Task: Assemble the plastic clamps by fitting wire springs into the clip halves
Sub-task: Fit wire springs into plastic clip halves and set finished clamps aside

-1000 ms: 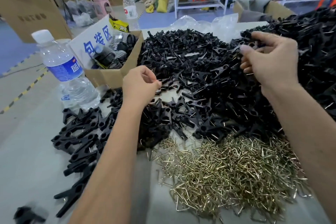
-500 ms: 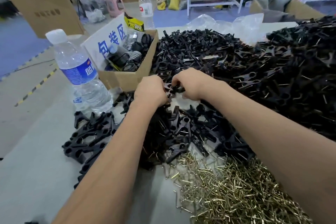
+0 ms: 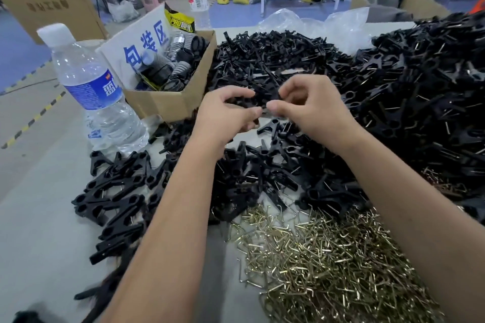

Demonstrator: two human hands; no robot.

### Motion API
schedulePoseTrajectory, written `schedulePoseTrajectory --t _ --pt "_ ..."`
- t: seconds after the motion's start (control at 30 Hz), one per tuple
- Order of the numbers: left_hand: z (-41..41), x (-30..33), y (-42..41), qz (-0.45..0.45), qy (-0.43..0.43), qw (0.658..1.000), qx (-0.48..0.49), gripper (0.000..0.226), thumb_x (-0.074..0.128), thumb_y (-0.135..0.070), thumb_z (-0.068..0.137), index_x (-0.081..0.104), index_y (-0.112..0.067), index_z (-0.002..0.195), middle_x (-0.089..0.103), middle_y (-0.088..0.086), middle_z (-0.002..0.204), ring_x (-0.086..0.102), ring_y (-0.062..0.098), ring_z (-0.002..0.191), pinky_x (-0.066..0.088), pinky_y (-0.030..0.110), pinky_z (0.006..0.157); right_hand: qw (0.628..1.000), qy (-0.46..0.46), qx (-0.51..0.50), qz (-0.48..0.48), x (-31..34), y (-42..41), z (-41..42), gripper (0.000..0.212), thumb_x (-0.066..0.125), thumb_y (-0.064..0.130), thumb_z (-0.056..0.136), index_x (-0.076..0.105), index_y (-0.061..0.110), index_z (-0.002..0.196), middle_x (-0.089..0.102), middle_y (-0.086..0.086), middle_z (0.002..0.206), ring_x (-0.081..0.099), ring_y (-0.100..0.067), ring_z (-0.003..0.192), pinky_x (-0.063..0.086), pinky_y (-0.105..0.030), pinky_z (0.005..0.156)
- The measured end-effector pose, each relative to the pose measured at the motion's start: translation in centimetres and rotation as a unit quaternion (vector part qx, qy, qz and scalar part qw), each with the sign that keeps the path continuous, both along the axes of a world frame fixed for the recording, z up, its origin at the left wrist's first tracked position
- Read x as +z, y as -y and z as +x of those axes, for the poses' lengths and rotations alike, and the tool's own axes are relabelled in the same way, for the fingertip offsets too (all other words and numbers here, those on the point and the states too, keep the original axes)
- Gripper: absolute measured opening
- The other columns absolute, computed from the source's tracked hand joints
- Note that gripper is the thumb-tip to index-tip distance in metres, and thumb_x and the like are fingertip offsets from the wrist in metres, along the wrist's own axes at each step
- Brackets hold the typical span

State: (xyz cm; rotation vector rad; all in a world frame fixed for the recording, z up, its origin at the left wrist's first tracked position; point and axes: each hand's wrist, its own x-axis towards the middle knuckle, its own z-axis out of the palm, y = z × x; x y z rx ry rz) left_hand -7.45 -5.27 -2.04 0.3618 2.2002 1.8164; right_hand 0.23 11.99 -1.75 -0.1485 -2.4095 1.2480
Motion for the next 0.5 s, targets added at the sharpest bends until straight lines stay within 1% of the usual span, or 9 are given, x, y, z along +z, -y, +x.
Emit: schedulePoseTrajectory --t 0.07,0.1,0.17,0.23,0.27,0.3,0.4,0.43,0.5 --pt "1.7 -0.1 -0.8 0.058 0.013 0.998 -0.015 0.022 0.075 -0.004 0.092 0.074 -0.017 0.11 0.079 0.012 0.081 0.068 0.022 0.062 0.057 0.027 0.064 0.996 -0.008 0.018 -0.084 -0.6 -0.3 2.9 0.028 0.086 0.026 0.086 0.065 0.016 0.103 0.076 -0.005 0.072 0.058 -0.008 0.047 0.044 -0.019 0.047" --pt "2.5 -0.3 -1.1 0.081 0.022 0.996 -0.023 0.019 0.07 -0.005 0.096 0.075 -0.016 0.111 0.079 0.012 0.082 0.066 0.019 0.063 0.057 0.023 0.062 0.993 -0.019 0.02 -0.112 -1.1 -0.4 4.0 0.028 0.086 0.025 0.086 0.067 0.017 0.106 0.076 -0.007 0.071 0.054 -0.01 0.044 0.042 -0.021 0.045" --pt "3.9 -1.0 -1.9 0.1 0.034 0.993 -0.047 0.022 0.064 -0.005 0.101 0.075 -0.016 0.117 0.077 0.012 0.085 0.067 0.02 0.07 0.057 0.022 0.063 0.993 -0.049 -0.002 -0.111 -2.0 -0.7 6.1 0.019 0.086 0.021 0.086 0.075 0.023 0.102 0.073 0.0 0.066 0.053 -0.007 0.044 0.042 -0.019 0.046" --pt "5.3 -1.7 -2.3 0.102 0.031 0.991 -0.075 0.026 0.063 -0.004 0.101 0.075 -0.015 0.122 0.071 0.009 0.084 0.064 0.018 0.072 0.06 0.025 0.071 0.993 -0.066 -0.035 -0.087 -2.9 -0.9 7.8 0.014 0.082 0.018 0.089 0.081 0.025 0.1 0.071 0.01 0.063 0.056 -0.004 0.045 0.043 -0.014 0.049" --pt "5.9 -2.2 -2.5 0.101 0.026 0.991 -0.087 0.027 0.063 -0.004 0.101 0.075 -0.014 0.123 0.07 0.007 0.083 0.064 0.015 0.072 0.06 0.028 0.076 0.993 -0.065 -0.045 -0.087 -3.3 -1.0 8.5 0.015 0.079 0.016 0.092 0.081 0.025 0.104 0.072 0.01 0.065 0.059 -0.005 0.047 0.045 -0.015 0.05" --pt "6.4 -2.5 -2.6 0.098 0.021 0.99 -0.097 0.028 0.063 -0.003 0.101 0.075 -0.014 0.124 0.069 0.006 0.082 0.063 0.015 0.073 0.06 0.029 0.078 0.993 -0.06 -0.048 -0.095 -3.7 -1.0 9.2 0.018 0.074 0.015 0.096 0.08 0.024 0.11 0.074 0.007 0.068 0.062 -0.008 0.049 0.048 -0.016 0.052" --pt "7.5 -3.1 -2.5 0.098 0.017 0.987 -0.125 0.031 0.066 0.0 0.098 0.073 -0.012 0.126 0.072 0.008 0.083 0.063 0.015 0.073 0.058 0.023 0.07 0.988 -0.055 -0.038 -0.14 -4.5 -0.7 10.9 0.025 0.06 0.012 0.105 0.076 0.02 0.122 0.078 -0.002 0.08 0.074 -0.016 0.062 0.059 -0.025 0.062" --pt "7.7 -3.1 -2.5 0.102 0.021 0.986 -0.132 0.03 0.066 0.001 0.097 0.072 -0.009 0.125 0.075 0.012 0.086 0.065 0.017 0.074 0.058 0.022 0.069 0.986 -0.066 -0.042 -0.15 -4.7 -0.5 11.3 0.026 0.059 0.008 0.105 0.075 0.017 0.123 0.079 -0.003 0.084 0.077 -0.018 0.068 0.062 -0.028 0.066" --pt "7.9 -3.0 -2.5 0.11 0.027 0.983 -0.147 0.022 0.065 0.005 0.097 0.073 -0.005 0.116 0.077 0.019 0.096 0.068 0.022 0.081 0.059 0.023 0.069 0.981 -0.097 -0.065 -0.157 -5.0 -0.1 11.8 0.025 0.064 0.001 0.101 0.076 0.013 0.12 0.08 -0.003 0.09 0.079 -0.02 0.077 0.065 -0.033 0.071"
